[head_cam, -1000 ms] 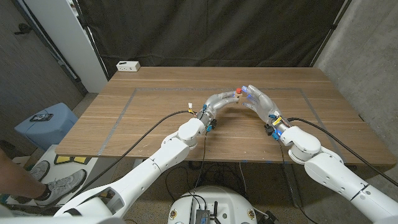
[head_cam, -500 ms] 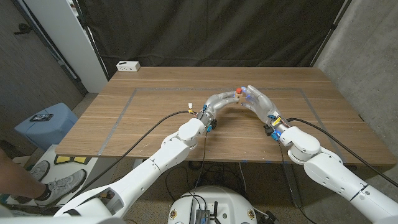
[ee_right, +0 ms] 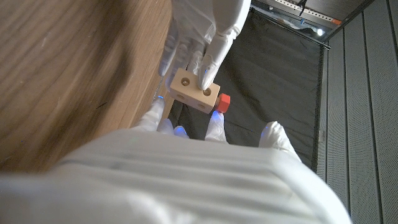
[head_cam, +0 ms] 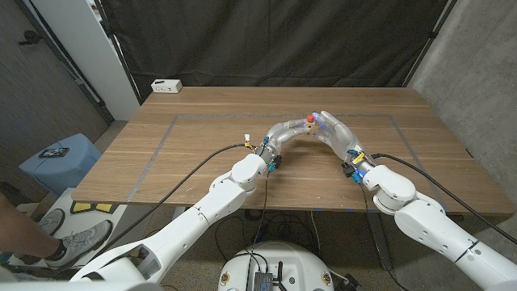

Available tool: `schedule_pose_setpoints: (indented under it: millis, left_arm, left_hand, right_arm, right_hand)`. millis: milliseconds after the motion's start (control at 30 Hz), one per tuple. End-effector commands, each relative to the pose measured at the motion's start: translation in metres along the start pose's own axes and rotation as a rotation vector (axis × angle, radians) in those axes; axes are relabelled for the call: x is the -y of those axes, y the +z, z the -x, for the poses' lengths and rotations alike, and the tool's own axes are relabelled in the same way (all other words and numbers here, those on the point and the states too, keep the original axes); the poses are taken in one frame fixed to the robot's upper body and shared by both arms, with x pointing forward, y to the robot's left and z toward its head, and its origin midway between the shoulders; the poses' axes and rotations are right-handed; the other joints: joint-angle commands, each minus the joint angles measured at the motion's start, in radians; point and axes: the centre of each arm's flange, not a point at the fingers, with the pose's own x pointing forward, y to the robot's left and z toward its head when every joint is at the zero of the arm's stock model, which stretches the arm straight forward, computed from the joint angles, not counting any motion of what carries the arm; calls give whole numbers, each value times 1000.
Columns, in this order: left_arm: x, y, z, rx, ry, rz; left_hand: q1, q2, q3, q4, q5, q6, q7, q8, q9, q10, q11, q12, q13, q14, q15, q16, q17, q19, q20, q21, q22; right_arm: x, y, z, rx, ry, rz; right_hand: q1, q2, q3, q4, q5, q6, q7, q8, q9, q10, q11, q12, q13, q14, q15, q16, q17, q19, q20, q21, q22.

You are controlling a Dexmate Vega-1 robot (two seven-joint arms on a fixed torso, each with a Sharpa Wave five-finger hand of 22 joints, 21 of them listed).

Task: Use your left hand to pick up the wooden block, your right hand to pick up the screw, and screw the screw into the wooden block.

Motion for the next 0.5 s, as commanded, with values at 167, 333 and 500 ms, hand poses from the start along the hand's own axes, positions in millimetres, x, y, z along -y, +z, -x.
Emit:
schedule_pose_setpoints:
  millis: [167, 333, 500]
  left_arm:
    - [1, -2, -1, -4, 2, 5]
    - [0, -2, -1, -1, 4, 5]
    - [-1, -2, -2, -2, 6, 5]
  left_hand:
    - [4, 10, 3, 3, 8, 12, -2, 9, 3, 8, 0, 7, 2, 6, -62, 8, 2, 4, 5, 4, 4]
    - [3, 11, 2, 4, 7, 12, 0, 9, 3, 8, 0, 7, 2, 5, -62, 8, 2, 5, 4, 4, 4]
    - [4, 10, 2, 3, 7, 13, 0, 9, 3, 7, 0, 7, 2, 6, -61, 8, 2, 5, 5, 4, 4]
  right_arm:
    - [-3, -1, 2, -11, -4, 8]
    - [-3, 0, 3, -12, -4, 13]
    - [-4, -1, 4, -10, -12, 9]
  right_hand:
    - [-7, 2, -2, 2, 4, 7, 2, 6, 1, -14, -1, 7, 5, -47, 2, 3, 2, 1, -7, 7, 2]
    - [-7, 4, -2, 2, 5, 8, 3, 6, 1, -15, -1, 7, 5, -46, 2, 3, 2, 1, -7, 8, 2]
    - [-7, 5, -1, 1, 5, 10, 4, 6, 1, -14, 0, 8, 4, -45, 2, 4, 2, 2, -9, 8, 2]
